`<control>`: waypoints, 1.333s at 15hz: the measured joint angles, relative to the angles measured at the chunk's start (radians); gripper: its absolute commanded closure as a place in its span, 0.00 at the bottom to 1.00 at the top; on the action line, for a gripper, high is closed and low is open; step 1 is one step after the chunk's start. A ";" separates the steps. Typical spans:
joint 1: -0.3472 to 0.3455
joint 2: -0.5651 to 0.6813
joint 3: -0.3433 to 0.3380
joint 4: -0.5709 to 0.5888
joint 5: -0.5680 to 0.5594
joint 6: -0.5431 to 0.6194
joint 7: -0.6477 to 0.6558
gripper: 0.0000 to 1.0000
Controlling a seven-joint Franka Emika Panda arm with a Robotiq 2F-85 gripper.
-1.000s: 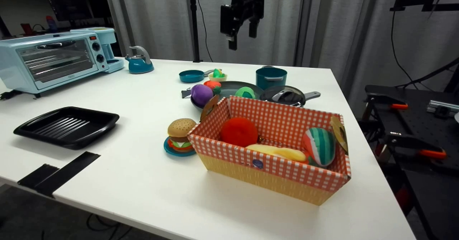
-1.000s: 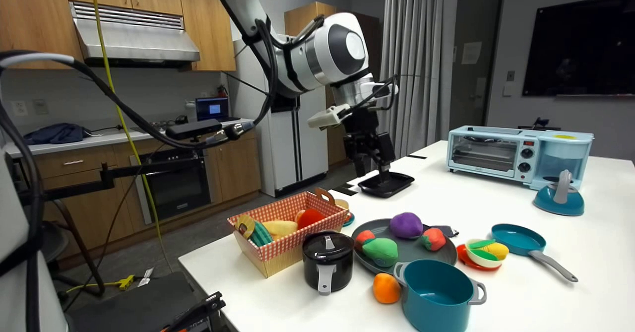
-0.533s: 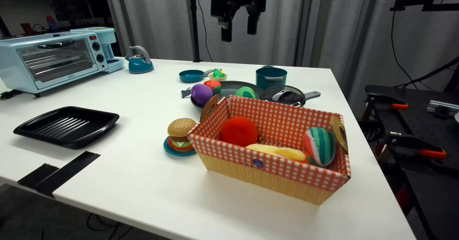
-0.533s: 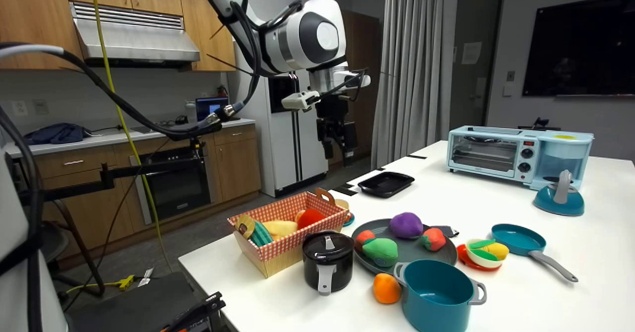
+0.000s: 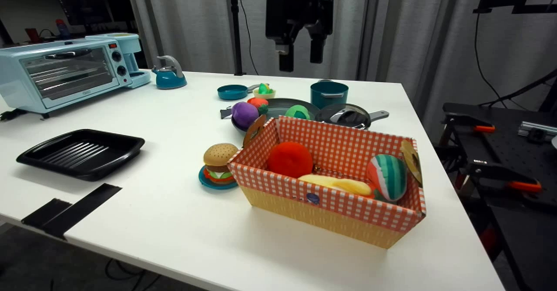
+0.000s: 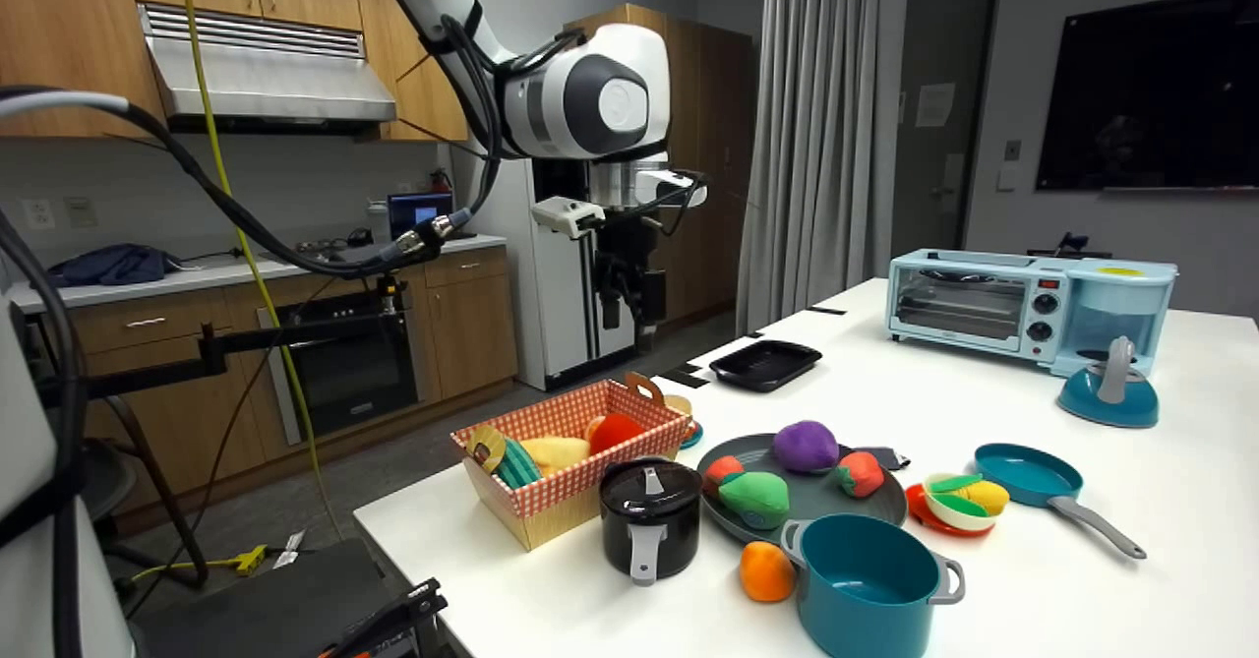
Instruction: Put the pear and the orange plushies on the plate
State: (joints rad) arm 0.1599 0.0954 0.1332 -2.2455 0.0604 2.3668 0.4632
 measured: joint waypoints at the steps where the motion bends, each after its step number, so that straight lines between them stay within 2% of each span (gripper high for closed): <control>1: 0.001 -0.001 0.004 -0.006 0.000 0.000 -0.022 0.00; 4: 0.001 -0.011 0.008 -0.017 -0.007 0.000 -0.071 0.00; 10: 0.001 -0.001 0.003 -0.016 -0.006 0.007 -0.078 0.00; 20: 0.004 0.172 0.004 0.061 0.029 0.107 -0.078 0.00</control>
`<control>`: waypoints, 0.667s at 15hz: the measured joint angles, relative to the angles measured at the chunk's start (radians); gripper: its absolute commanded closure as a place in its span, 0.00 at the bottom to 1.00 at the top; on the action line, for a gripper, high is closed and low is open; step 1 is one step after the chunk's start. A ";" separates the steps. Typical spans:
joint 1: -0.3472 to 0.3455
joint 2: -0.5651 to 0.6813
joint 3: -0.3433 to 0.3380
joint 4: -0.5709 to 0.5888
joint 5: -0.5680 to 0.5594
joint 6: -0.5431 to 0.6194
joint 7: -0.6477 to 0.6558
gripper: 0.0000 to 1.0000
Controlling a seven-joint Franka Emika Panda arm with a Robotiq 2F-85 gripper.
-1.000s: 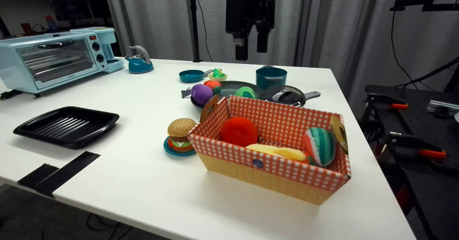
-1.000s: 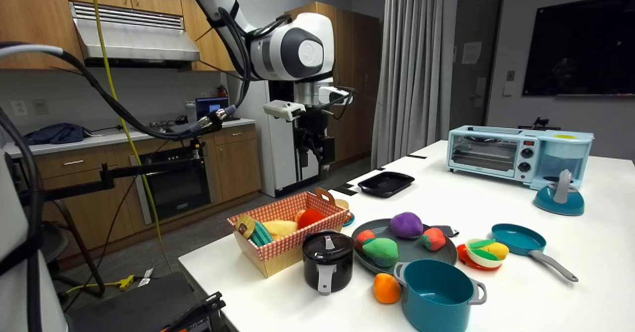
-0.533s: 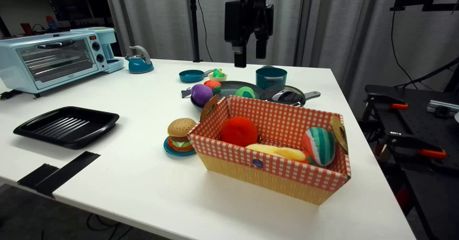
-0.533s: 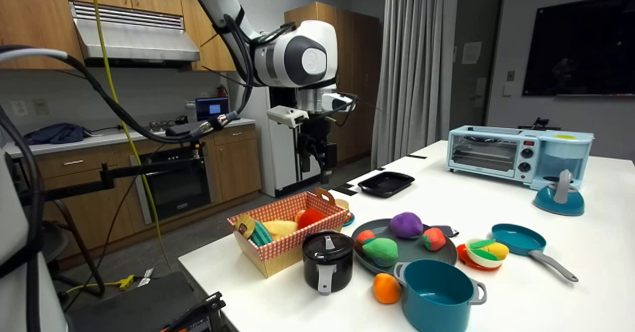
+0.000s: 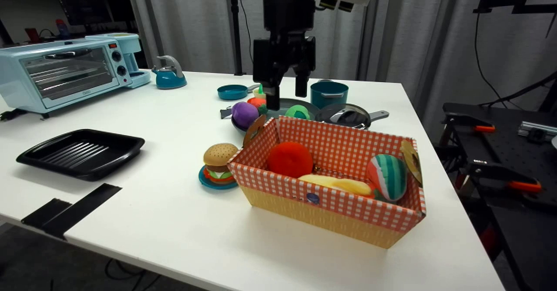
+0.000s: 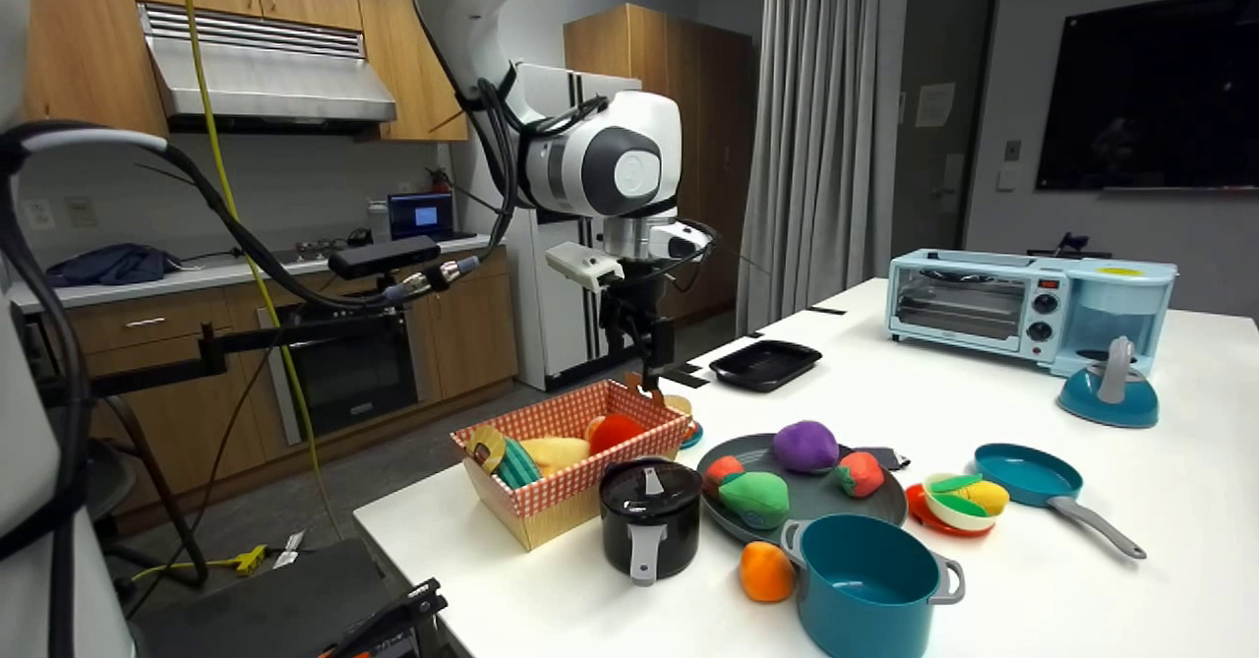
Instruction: Put the pear and the orange plushies on the plate
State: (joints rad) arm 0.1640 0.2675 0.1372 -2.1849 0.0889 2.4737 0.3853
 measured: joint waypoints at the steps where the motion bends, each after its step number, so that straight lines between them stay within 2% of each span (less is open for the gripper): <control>1: 0.002 0.010 0.002 0.010 0.005 0.000 0.000 0.00; 10: 0.008 0.095 0.043 0.036 0.137 0.000 -0.017 0.00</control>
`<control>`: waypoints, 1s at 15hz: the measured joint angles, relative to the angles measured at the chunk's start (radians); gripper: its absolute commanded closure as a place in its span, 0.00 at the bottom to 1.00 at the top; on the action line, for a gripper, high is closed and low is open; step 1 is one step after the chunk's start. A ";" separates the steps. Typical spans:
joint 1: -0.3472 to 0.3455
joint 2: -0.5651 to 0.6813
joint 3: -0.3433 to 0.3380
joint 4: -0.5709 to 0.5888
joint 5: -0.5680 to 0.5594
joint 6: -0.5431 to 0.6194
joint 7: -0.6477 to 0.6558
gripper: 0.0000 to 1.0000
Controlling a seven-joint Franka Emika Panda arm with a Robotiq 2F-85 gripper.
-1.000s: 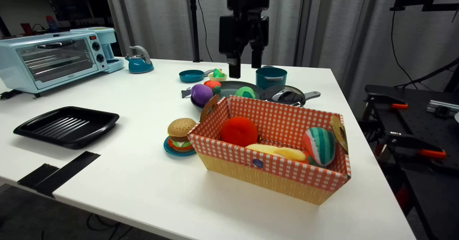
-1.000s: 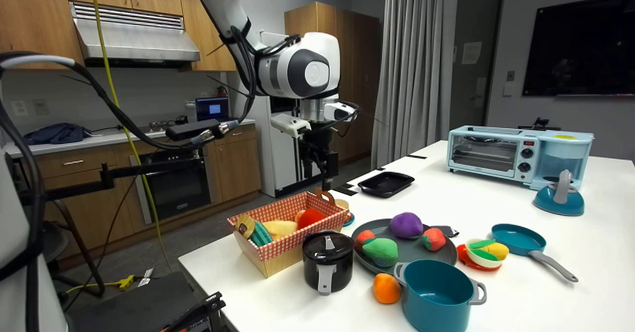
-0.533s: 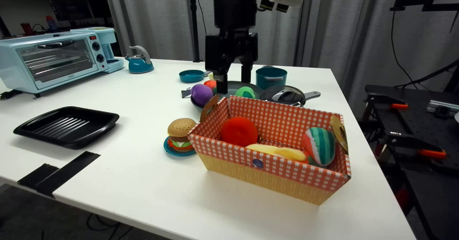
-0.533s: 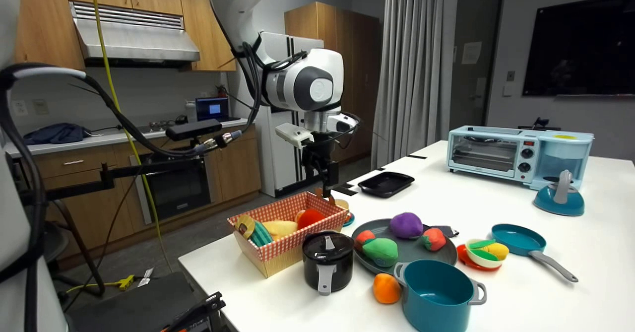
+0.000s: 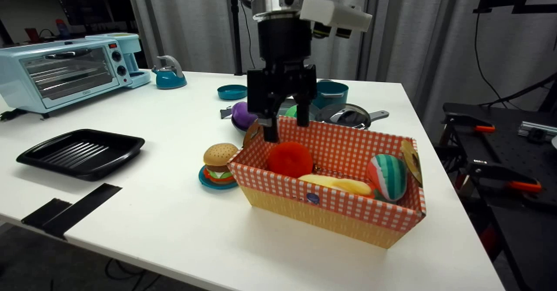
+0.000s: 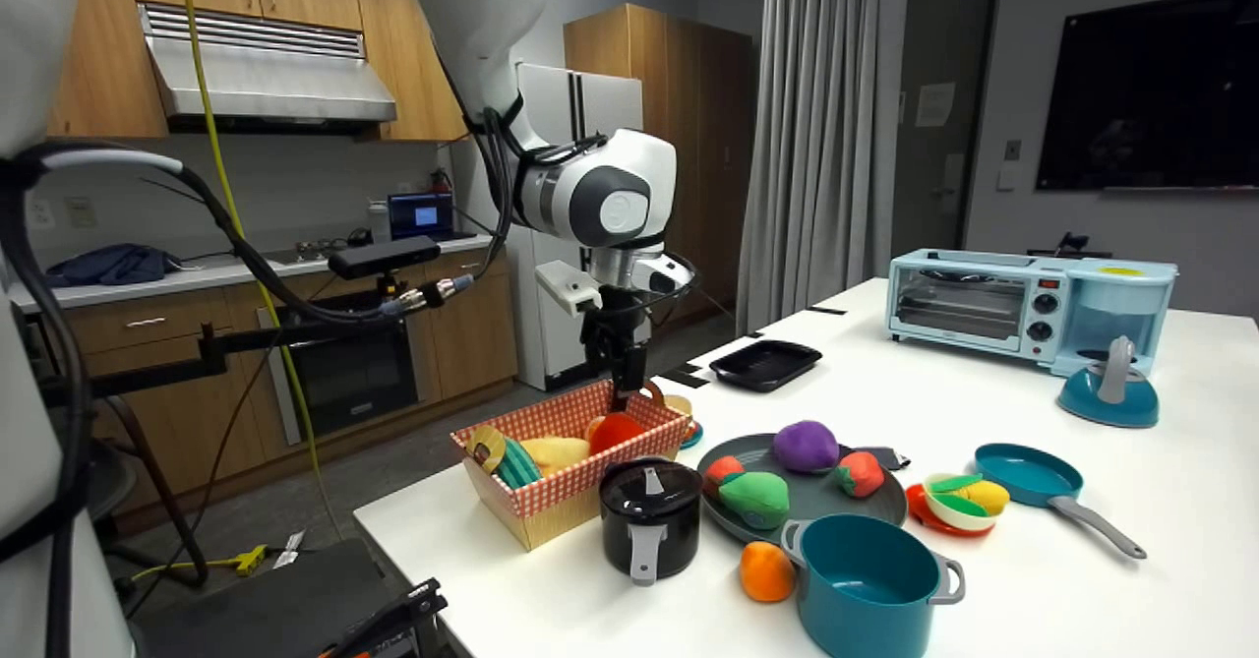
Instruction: Put the pear and the orange plushies on the plate
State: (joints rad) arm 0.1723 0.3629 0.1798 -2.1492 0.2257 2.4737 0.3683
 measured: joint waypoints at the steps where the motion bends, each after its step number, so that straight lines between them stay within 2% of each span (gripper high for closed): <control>1: 0.000 0.010 0.001 0.000 0.013 0.000 -0.006 0.00; 11: -0.031 0.103 -0.022 0.007 0.039 0.019 -0.084 0.00; 12: -0.034 0.108 -0.022 0.012 0.039 0.019 -0.090 0.18; 15: -0.037 0.117 -0.028 0.033 0.039 0.019 -0.095 0.41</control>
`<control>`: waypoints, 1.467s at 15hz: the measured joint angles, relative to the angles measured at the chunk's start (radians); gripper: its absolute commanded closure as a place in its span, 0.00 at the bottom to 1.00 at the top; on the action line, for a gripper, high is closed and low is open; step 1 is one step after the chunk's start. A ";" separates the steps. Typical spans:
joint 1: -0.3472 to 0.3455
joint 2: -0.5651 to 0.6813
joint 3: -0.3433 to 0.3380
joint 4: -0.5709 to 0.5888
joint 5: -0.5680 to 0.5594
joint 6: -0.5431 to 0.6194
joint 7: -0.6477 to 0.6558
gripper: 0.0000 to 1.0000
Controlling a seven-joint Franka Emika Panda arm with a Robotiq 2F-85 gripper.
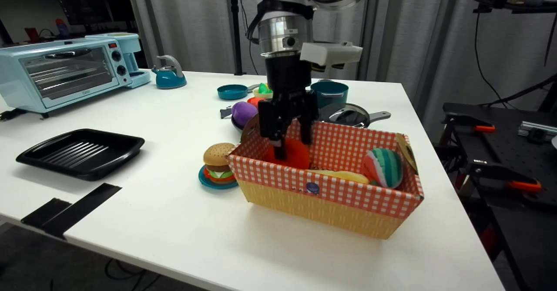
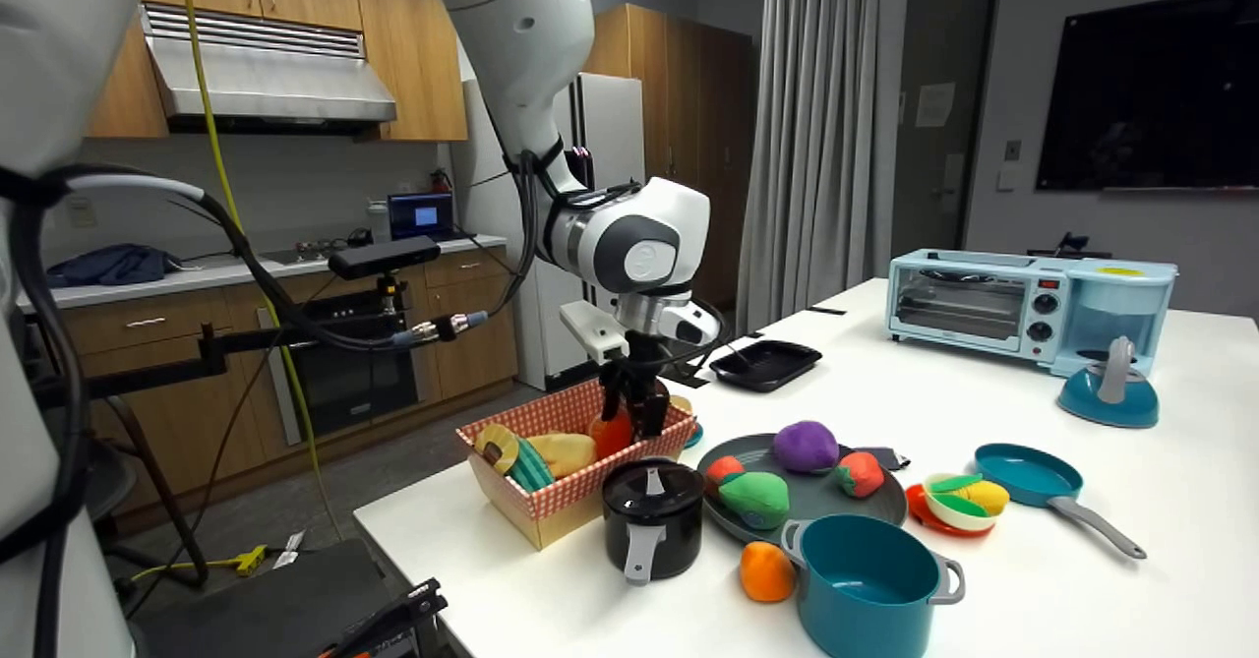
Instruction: Put the pear and the orange plushies on the plate
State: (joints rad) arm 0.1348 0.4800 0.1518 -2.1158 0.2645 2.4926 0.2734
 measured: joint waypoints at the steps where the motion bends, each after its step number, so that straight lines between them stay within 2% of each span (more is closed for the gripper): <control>1: 0.000 0.000 -0.003 0.007 0.000 0.000 -0.001 0.49; 4: 0.000 0.001 -0.011 0.022 0.000 0.000 -0.002 0.72; 8: -0.006 0.001 -0.019 0.030 0.000 0.000 -0.002 0.96; 13: -0.012 -0.011 -0.013 0.030 0.007 -0.001 -0.002 0.98; 15: -0.013 -0.035 0.003 0.030 0.055 -0.009 -0.003 0.96; 18: -0.012 -0.101 0.026 0.027 0.125 -0.021 0.003 0.96; 22: -0.012 -0.206 0.010 0.017 0.133 -0.015 0.037 0.96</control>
State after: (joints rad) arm 0.1227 0.2743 0.1619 -2.0991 0.3970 2.4777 0.3100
